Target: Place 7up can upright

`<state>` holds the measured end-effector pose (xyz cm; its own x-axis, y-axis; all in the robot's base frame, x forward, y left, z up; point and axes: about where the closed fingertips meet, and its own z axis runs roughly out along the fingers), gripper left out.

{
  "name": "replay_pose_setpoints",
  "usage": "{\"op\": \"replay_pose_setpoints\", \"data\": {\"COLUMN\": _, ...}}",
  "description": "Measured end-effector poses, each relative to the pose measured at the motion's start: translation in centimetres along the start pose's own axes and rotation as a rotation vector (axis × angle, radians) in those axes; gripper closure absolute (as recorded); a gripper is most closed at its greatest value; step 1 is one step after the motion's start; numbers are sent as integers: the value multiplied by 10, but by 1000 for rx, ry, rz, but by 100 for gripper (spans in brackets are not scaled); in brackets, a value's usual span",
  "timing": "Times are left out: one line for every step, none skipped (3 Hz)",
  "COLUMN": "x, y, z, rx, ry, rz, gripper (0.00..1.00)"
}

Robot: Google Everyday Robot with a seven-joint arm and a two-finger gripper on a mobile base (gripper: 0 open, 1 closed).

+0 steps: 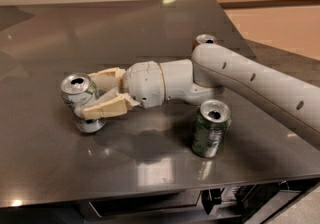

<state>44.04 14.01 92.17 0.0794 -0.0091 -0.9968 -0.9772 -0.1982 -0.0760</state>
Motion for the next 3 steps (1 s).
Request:
{"op": "replay_pose_setpoints", "data": {"x": 8, "y": 4, "z": 1, "rx": -3, "ry": -5, "rz": 32, "gripper": 88}}
{"op": "replay_pose_setpoints", "data": {"x": 17, "y": 6, "z": 0, "rx": -6, "ry": -10, "rz": 62, "gripper": 66}}
{"op": "replay_pose_setpoints", "data": {"x": 23, "y": 6, "z": 0, "rx": -7, "ry": -11, "rz": 82, "gripper": 43}}
